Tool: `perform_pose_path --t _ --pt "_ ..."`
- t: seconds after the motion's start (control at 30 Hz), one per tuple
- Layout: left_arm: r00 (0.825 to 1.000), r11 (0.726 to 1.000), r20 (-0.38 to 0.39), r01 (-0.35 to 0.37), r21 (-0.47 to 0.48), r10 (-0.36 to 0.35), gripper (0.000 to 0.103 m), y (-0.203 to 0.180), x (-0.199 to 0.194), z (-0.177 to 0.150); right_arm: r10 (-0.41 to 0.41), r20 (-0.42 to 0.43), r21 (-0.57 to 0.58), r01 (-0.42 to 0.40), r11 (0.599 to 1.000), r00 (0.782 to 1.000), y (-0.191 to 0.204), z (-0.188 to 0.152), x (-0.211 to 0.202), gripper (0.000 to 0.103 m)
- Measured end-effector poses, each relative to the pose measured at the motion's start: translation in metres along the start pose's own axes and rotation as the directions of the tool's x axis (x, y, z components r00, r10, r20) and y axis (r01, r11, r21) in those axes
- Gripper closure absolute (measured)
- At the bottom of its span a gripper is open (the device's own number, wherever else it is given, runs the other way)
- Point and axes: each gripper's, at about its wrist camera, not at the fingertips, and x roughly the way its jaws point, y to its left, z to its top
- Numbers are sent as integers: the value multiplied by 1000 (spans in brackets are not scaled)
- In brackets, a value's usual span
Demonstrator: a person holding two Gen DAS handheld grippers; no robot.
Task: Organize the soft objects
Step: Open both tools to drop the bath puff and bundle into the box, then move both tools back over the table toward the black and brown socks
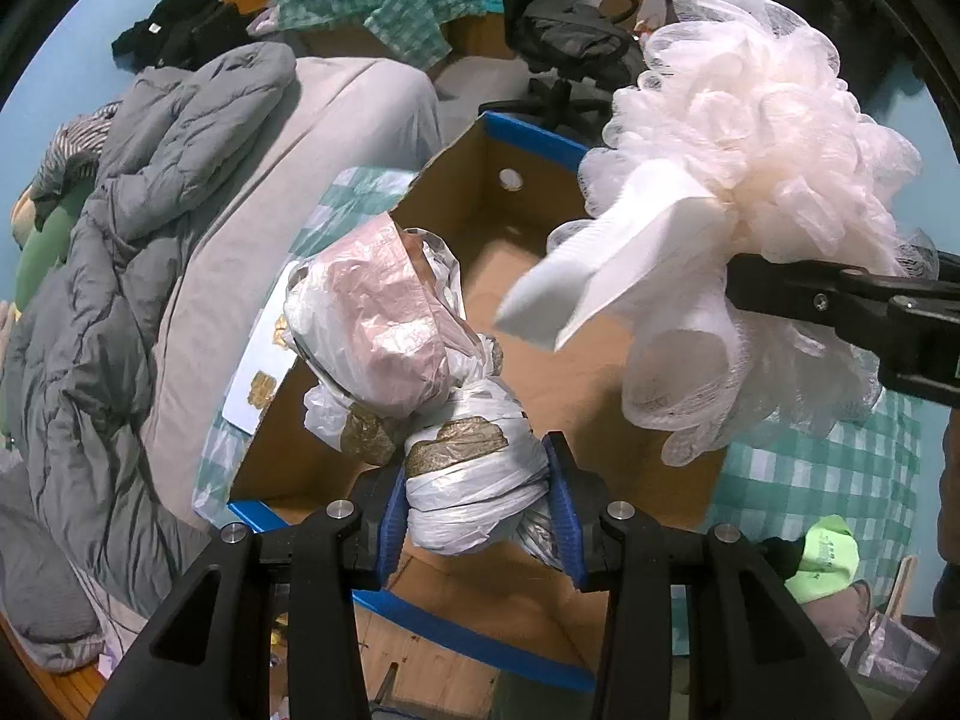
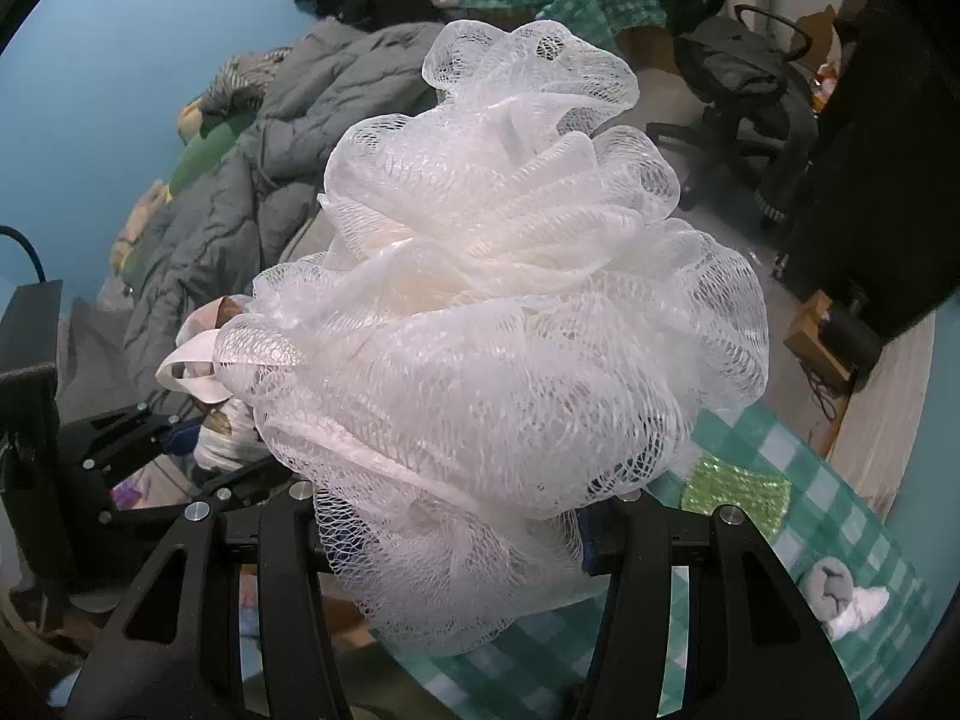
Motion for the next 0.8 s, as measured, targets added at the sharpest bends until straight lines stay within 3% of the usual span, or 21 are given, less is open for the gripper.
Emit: perform_pose_path --t 0.23,0.33,0.4,0.47,0.6,0.8 --pt "1000 999 -26 -19 -40 18 61 11 8 1 8 -42 -2 -8 1000 999 9 11 19 47" --pt "999 999 -34 -29 -46 28 54 13 10 1 1 -56 -13 -1 1000 998 15 17 24 38" --pt "999 998 -31 -45 -48 44 41 14 9 0 -14 -59 -27 12 1000 998 18 20 25 35" --pt "998 997 -17 -57 -51 56 40 14 6 -1 -29 -61 -36 27 999 998 20 21 26 30" --pt "998 996 -21 -55 -67 54 36 15 3 -2 -33 -33 -33 32 999 999 21 20 22 24" --pt "998 995 -22 -56 -82 55 36 6 -7 -4 -18 7 -15 18 1000 1000 11 23 7 23"
